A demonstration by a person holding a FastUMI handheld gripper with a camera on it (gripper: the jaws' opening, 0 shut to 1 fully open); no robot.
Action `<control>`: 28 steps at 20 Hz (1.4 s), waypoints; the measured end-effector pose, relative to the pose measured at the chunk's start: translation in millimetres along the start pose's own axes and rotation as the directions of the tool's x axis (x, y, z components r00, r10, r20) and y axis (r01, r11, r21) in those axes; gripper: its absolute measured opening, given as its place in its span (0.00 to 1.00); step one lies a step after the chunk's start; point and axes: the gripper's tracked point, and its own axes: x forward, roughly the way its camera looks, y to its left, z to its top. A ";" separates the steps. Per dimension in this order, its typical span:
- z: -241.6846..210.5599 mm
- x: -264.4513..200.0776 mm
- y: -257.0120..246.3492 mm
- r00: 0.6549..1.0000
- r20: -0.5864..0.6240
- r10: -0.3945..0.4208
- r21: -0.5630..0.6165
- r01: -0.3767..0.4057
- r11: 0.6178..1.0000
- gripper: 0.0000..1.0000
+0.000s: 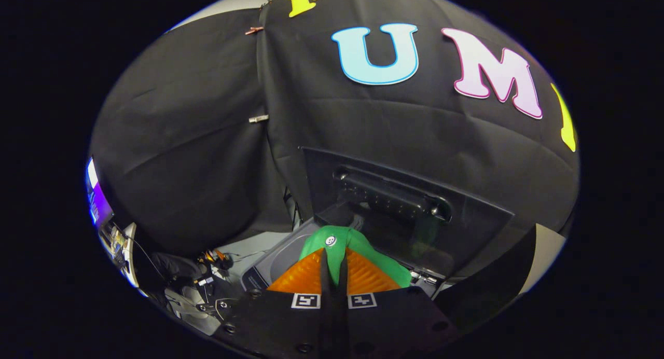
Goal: Put the clothes into the washing machine and then close the washing machine lid.
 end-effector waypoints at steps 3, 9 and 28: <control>-11.8 7.5 -3.9 0.999 -0.045 -0.006 0.002 0.006 1.000 0.05; 6.5 5.9 -11.4 1.000 0.011 0.009 0.131 -0.011 0.991 0.72; 93.0 -34.1 -51.4 0.917 0.378 -0.129 0.143 0.080 0.986 0.97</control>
